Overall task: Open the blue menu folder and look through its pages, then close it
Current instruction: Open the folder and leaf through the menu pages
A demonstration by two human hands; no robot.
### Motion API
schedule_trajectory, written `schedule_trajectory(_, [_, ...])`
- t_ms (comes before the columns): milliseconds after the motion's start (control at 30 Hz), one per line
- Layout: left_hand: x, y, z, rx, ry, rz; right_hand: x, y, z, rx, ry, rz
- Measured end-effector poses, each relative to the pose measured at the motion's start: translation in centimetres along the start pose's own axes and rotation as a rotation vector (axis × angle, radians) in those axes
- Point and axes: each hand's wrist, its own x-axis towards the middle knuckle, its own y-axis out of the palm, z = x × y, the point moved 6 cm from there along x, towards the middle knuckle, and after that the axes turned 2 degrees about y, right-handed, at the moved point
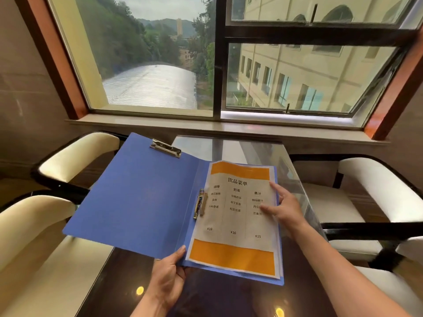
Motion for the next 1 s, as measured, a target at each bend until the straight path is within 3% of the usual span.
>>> schedule_trajectory(267, [0.2,-0.1,0.1,0.04,0.033,-0.045,-0.4,-0.2,-1.3,0.08,0.017,-0.183])
schedule_trajectory(433, [0.3,0.0,0.3,0.02,0.034,-0.07,-0.6,-0.7,-0.4,-0.039,-0.046,-0.222])
schedule_trajectory(600, [0.6,-0.1,0.4,0.004,0.04,-0.064,-0.7,-0.5,-0.5,0.083,0.012,-0.215])
schedule_trajectory(800, [0.7,-0.5,0.1,0.045,0.033,-0.037,-0.8,0.4,-2.3,0.287,0.228,-0.115])
schedule_trajectory(933, [0.9,-1.0,-0.2,0.07,0.025,-0.063,-0.1,-0.1,-2.1,0.137,0.19,-0.198])
schedule_trajectory(1000, [0.9,-1.0,-0.1,0.088,0.022,-0.071,0.2,-0.5,-1.7,-0.095,0.13,-0.264])
